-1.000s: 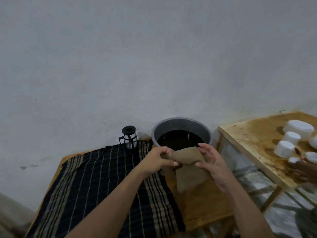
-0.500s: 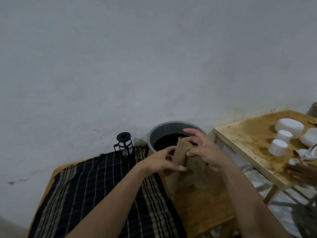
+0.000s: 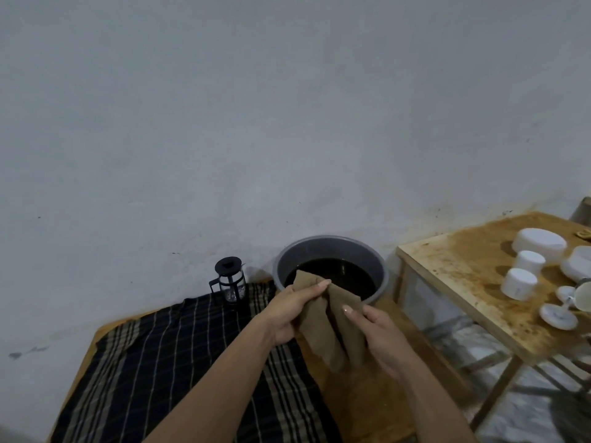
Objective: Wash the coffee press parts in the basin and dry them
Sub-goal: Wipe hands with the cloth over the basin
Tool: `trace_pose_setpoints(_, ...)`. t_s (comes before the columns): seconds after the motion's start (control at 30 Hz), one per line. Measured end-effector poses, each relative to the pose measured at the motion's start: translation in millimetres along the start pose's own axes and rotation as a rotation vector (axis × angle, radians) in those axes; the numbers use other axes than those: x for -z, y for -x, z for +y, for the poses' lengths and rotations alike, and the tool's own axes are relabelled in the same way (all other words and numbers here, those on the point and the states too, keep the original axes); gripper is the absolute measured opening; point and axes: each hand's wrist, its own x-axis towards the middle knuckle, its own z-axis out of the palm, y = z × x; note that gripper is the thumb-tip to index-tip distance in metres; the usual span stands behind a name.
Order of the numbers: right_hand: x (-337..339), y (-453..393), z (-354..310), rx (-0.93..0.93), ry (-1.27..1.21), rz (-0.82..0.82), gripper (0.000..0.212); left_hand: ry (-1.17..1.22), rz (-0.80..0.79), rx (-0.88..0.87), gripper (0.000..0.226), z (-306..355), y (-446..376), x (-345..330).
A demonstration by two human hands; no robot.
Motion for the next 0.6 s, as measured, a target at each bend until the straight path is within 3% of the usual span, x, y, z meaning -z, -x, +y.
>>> trace_pose_setpoints(0.07,1,-3,-9,0.073,0.122,0.048,0.025,0.014,0.016,0.025,0.022,-3,1,10)
trace_pose_setpoints(0.13,7,-9,-25,0.161,0.302,0.122,0.017,-0.146,0.008,0.106,0.046,-5,2,27)
trace_pose_setpoints(0.23,17,-16,-57,0.284,0.565,0.046,0.013,-0.801,-0.013,0.27,0.076,-3,5,46)
trace_pose_setpoints(0.3,18,-18,-76,0.311,0.73,-0.109,0.015,-0.931,0.017,0.151,0.071,0,2,48)
trace_pose_setpoints(0.43,15,-20,-97,0.276,0.845,-0.311,0.017,-0.78,-0.145,-0.251,0.072,23,-2,16)
trace_pose_setpoints(0.53,23,-16,-105,0.235,0.848,-0.364,0.017,-0.863,-0.345,-0.291,0.037,31,-15,6)
trace_pose_setpoints(0.6,30,-13,-105,0.219,0.854,-0.354,0.015,-0.857,-0.377,-0.244,0.024,30,-20,6)
